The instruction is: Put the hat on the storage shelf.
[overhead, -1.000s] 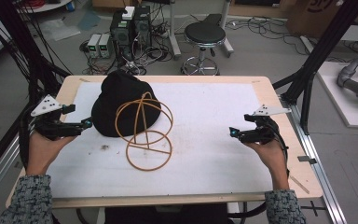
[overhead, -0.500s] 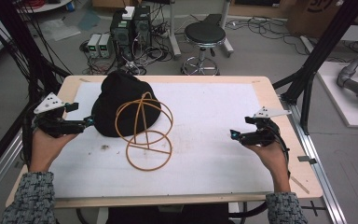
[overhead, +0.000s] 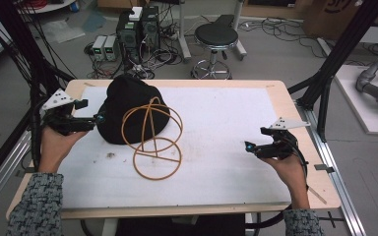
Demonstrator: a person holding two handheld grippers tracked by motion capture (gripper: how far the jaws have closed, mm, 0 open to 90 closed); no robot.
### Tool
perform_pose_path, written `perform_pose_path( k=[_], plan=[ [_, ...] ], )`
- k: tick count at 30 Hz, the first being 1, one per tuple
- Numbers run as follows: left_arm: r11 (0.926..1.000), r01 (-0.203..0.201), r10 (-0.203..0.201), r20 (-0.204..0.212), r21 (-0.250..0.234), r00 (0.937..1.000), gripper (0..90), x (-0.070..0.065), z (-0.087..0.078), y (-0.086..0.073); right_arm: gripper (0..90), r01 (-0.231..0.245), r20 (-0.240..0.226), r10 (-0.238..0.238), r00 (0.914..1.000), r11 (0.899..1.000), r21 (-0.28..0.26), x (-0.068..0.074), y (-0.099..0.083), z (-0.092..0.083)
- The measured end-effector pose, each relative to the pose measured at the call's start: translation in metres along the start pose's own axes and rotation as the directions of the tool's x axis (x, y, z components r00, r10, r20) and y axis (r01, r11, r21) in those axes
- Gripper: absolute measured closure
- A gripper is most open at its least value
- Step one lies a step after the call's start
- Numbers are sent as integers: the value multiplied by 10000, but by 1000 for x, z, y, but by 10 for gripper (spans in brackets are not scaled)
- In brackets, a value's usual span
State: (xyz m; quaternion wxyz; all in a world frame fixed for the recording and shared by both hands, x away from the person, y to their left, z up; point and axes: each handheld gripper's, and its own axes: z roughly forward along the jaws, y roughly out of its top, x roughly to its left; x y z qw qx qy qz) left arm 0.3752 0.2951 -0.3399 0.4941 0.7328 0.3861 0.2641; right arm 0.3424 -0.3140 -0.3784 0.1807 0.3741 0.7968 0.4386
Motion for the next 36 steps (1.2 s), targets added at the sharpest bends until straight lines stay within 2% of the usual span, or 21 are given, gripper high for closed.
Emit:
perform_pose_path(
  k=[5,10,13,18,20,24,30,36],
  plan=[
    [9995,4,-8,116,328,9999,201,6,15,15,120,54,54,-55,10000,10000,78,2,-4,-2],
    [9999,-70,68,153,148,9999,201,11,26,35,120,104,53,-104,9999,9999,114,4,-6,-4],
    [9992,-249,244,168,315,9996,200,13,35,47,120,116,44,-116,9999,9998,174,4,-8,-5],
    [9992,-244,233,344,320,9991,203,16,49,64,120,159,27,-160,9999,9995,273,6,-12,-6],
    [9988,-354,346,244,335,9991,204,15,54,69,120,249,8,-249,9997,9994,253,7,-13,-7],
    [9982,-406,392,334,431,9987,206,17,66,76,120,247,19,-247,9997,9995,196,10,-16,-11],
    [9994,-179,164,507,292,9986,212,19,85,80,120,301,-8,-301,9995,9991,291,13,-21,-14],
    [9988,-296,280,380,401,9989,217,21,99,86,119,329,37,-330,9994,9989,330,16,-24,-16]
  ],
)
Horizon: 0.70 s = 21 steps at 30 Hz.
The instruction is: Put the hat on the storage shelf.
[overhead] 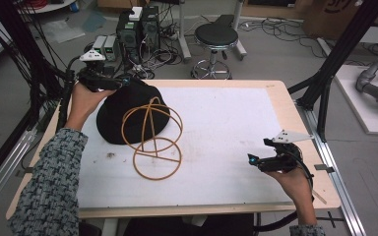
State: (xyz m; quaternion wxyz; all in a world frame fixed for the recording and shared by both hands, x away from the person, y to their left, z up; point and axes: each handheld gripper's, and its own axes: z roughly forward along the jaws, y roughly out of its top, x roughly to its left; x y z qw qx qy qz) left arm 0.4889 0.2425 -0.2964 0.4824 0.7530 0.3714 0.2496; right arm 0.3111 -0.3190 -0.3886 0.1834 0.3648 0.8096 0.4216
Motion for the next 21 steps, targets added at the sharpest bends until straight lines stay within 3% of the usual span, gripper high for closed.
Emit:
perform_pose_path(
  k=[4,10,15,18,21],
  plan=[
    [9999,124,-125,-157,-63,9998,217,3,7,2,120,30,-19,-30,10000,10000,24,3,-3,-1],
    [9990,368,-360,-305,258,9989,224,11,19,-5,120,1,11,-1,10000,9999,162,6,-8,-4],
    [9989,300,-289,-326,359,9991,242,10,25,-8,119,77,23,-77,10000,9998,173,7,-9,-5],
    [9982,353,-345,-162,488,9993,296,11,28,-10,119,42,17,-42,10000,9998,198,7,-10,-5],
    [9980,302,-306,69,549,9995,443,12,27,-12,120,18,34,-18,10000,9998,222,7,-11,-6]
  ],
)
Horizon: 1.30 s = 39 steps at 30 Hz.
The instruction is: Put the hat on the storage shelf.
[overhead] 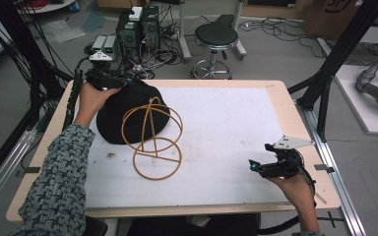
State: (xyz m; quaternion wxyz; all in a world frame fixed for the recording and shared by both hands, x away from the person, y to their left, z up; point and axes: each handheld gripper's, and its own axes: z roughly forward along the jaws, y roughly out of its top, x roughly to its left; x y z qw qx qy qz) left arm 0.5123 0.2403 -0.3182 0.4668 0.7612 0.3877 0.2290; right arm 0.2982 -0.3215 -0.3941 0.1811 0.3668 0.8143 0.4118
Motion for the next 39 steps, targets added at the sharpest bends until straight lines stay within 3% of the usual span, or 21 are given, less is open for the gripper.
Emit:
perform_pose_path(
  k=[2,3,6,15,25,34,39],
  plan=[
    [10000,-6,5,67,58,10000,463,0,0,0,120,-21,10,21,10000,10000,10,0,-1,0],
    [9999,-103,102,95,139,9999,530,-1,-1,0,120,-38,2,38,10000,10000,9,-1,-1,0],
    [9992,-323,321,99,240,9994,595,-2,-1,-1,120,-44,6,44,10000,10000,8,0,-1,0],
    [9989,-301,293,230,369,9993,805,-4,-2,-2,120,66,-22,-66,10000,9999,96,0,1,2],
    [9981,-529,521,237,317,9984,849,-3,-15,3,120,84,-32,-83,10000,9999,92,0,2,2],
    [9989,-108,118,238,-456,9996,852,8,-49,11,120,115,-71,-114,9999,9999,32,0,4,4],
    [9976,-238,248,139,-644,9996,852,11,-70,20,120,150,-135,-150,9998,9999,35,-1,5,7]
  ],
)
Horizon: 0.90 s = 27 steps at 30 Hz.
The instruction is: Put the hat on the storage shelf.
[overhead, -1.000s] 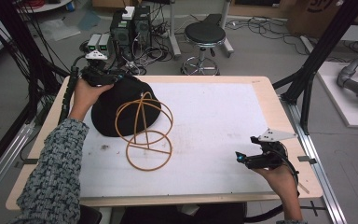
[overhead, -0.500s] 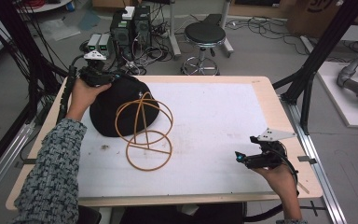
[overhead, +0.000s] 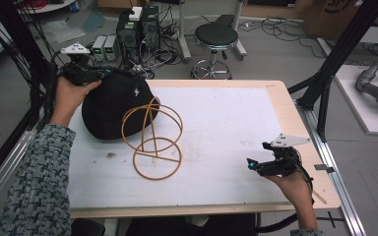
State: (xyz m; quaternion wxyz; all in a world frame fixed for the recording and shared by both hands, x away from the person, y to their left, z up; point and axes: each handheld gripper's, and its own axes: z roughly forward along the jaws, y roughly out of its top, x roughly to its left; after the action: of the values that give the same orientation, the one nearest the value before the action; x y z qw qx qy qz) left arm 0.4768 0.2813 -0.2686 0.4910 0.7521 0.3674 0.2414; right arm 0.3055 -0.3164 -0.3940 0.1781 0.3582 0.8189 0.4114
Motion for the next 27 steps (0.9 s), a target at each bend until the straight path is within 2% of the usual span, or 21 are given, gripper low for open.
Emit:
perform_pose_path(
  k=[13,17,22,23,27],
  plan=[
    [9969,-564,543,-383,-556,9978,853,-5,-54,34,120,82,-176,-83,9998,9999,-69,0,8,8],
    [9956,-624,595,-417,-706,9974,853,-5,-64,43,120,151,-221,-154,9996,9998,-136,0,11,9],
    [9938,-565,504,-650,-958,9966,853,-4,-72,53,120,222,-283,-226,9993,9997,-140,1,13,11],
    [9931,-450,382,-637,-1087,9972,853,-4,-74,54,120,219,-291,-223,9993,9997,-137,1,13,11],
    [9914,-577,496,-705,-1177,9963,853,-4,-82,63,120,254,-333,-259,9991,9996,-147,2,14,12]
  ],
)
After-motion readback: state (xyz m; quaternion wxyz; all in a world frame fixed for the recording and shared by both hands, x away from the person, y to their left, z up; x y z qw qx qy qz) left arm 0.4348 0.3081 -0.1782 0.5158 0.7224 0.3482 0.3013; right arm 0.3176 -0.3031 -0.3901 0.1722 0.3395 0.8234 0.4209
